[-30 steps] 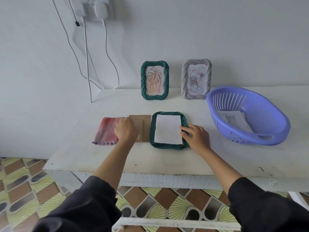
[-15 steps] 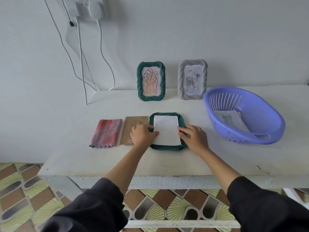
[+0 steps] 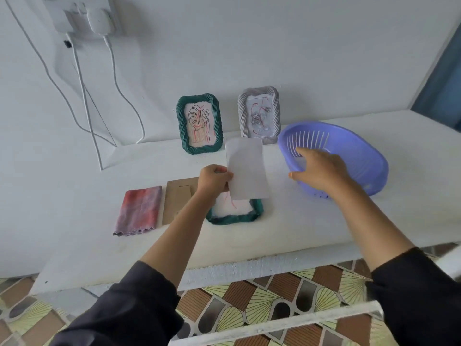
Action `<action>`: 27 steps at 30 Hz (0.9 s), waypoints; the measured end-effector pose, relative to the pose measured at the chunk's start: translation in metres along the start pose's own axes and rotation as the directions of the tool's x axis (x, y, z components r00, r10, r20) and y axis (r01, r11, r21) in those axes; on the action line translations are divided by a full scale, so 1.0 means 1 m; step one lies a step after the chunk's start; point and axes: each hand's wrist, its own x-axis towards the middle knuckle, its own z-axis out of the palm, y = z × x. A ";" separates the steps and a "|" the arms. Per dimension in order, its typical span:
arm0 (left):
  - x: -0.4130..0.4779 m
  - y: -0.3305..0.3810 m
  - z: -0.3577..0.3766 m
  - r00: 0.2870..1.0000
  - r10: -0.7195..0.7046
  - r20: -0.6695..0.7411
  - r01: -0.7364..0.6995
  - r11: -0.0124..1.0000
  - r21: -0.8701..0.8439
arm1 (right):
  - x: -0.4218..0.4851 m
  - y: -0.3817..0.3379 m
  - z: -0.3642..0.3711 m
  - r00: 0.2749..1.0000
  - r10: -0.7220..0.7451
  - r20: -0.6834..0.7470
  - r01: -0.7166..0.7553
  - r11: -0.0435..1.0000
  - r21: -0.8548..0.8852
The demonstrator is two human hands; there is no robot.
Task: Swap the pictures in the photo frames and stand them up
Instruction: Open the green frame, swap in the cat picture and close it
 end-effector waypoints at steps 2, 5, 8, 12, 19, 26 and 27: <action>0.001 0.001 0.017 0.998 -0.046 0.035 0.046 0.999 -0.001 | 0.001 0.011 0.002 0.994 0.012 0.112 -0.023 0.996 0.090; 0.006 -0.007 0.046 0.992 -0.108 0.058 0.107 0.994 0.034 | 0.009 0.027 0.009 0.993 -0.042 0.108 0.026 0.989 0.146; 0.015 -0.013 0.075 0.989 -0.137 0.063 0.131 0.987 0.092 | 0.008 0.036 0.001 0.993 -0.072 0.089 0.056 0.984 0.170; 0.030 -0.017 0.109 0.989 -0.142 0.035 0.135 0.979 0.154 | 0.014 0.054 -0.001 0.990 -0.105 0.090 0.085 0.974 0.210; 0.031 -0.014 0.138 0.993 -0.116 0.038 0.104 0.967 0.232 | 0.013 0.060 0.003 0.974 -0.204 0.097 0.182 0.962 0.203; 0.025 0.000 0.140 0.994 0.081 -0.079 -0.028 0.852 0.523 | 0.025 0.071 -0.011 0.970 -0.111 0.215 0.029 0.935 0.353; 0.024 0.005 0.140 0.984 0.134 -0.115 -0.066 0.881 0.469 | 0.036 0.079 -0.013 0.976 -0.062 0.209 -0.002 0.956 0.295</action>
